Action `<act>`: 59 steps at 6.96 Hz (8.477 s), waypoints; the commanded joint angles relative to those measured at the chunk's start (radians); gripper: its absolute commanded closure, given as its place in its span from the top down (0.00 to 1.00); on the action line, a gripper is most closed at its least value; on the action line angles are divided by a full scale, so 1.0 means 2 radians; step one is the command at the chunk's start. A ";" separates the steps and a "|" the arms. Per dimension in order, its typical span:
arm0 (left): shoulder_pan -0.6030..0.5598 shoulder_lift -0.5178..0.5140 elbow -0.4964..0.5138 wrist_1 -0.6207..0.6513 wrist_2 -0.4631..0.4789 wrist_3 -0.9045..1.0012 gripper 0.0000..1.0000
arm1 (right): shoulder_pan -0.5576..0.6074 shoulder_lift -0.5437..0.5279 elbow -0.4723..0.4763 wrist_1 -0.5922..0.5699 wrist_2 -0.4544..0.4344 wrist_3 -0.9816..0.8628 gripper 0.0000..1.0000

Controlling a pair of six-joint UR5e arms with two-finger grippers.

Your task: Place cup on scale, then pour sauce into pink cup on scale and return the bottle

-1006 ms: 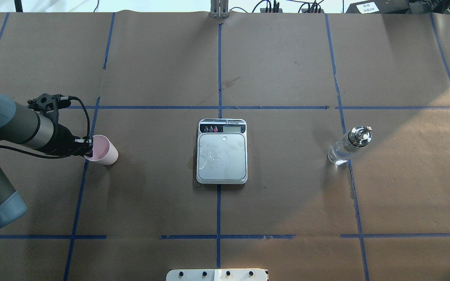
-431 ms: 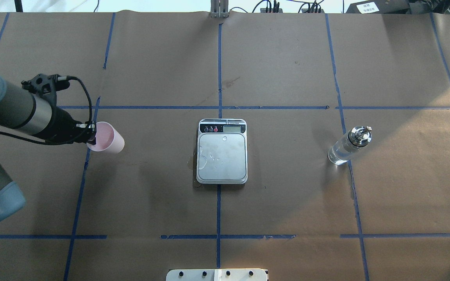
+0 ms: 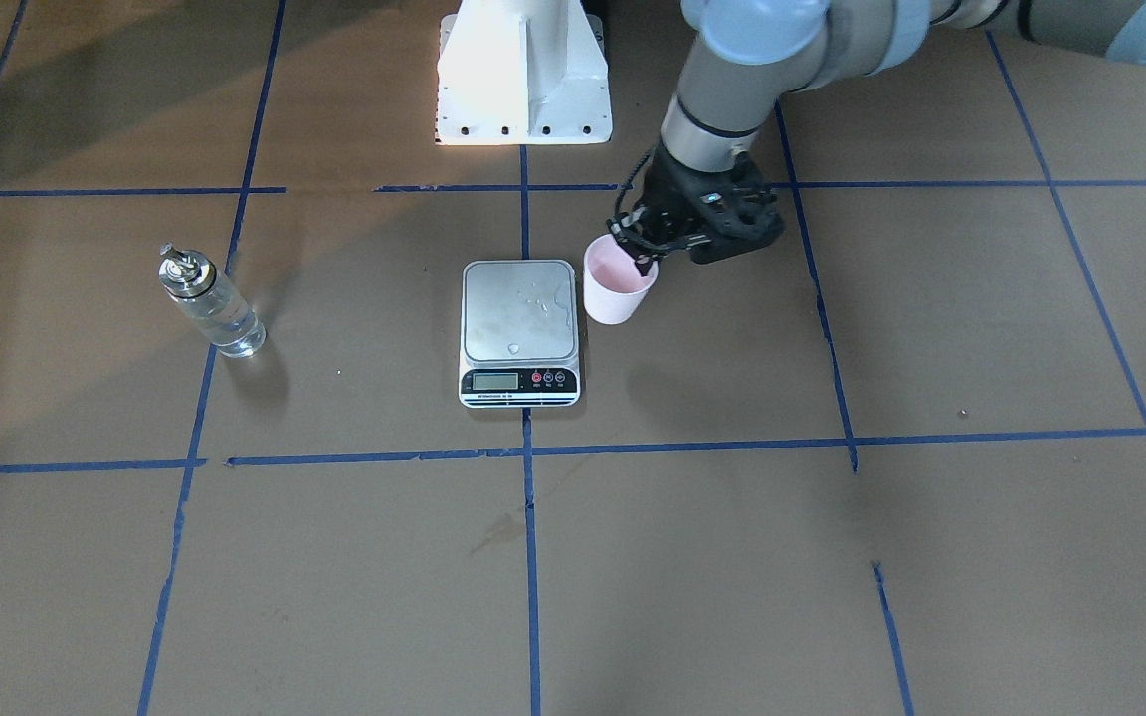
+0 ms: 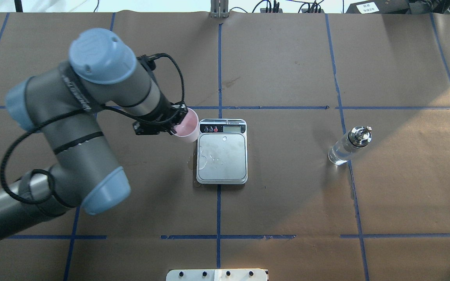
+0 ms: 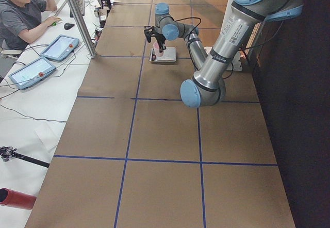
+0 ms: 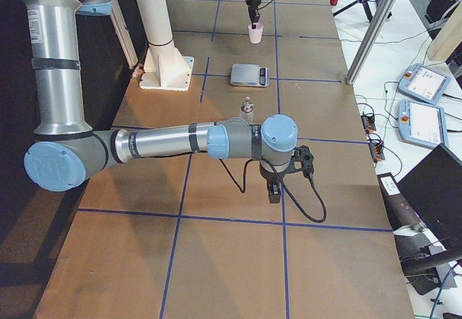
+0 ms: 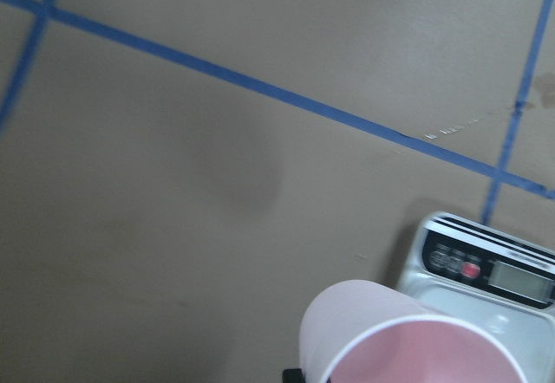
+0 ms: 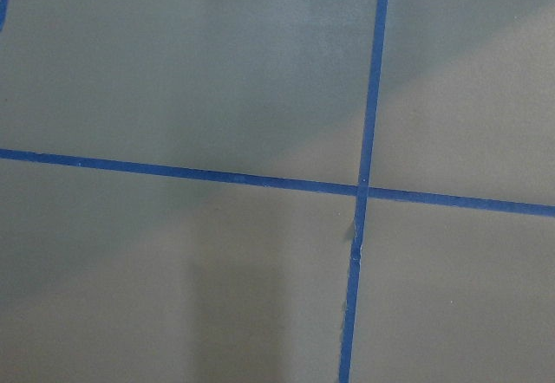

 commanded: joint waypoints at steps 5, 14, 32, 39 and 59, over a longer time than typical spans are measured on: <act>0.076 -0.071 0.102 -0.012 0.057 -0.052 0.00 | 0.000 0.003 0.004 0.001 0.001 0.006 1.00; -0.108 -0.003 -0.055 0.047 -0.066 0.122 1.00 | -0.133 -0.071 0.312 -0.006 0.002 0.344 1.00; -0.240 0.141 -0.096 0.048 -0.077 0.372 1.00 | -0.672 -0.046 0.102 0.277 -0.834 0.711 1.00; -0.241 0.138 -0.096 0.049 -0.080 0.371 1.00 | -0.632 0.038 0.124 0.271 -0.792 0.534 0.00; -0.392 0.270 0.026 -0.032 -0.074 0.886 1.00 | -0.708 0.200 0.075 -0.112 -1.104 0.037 0.00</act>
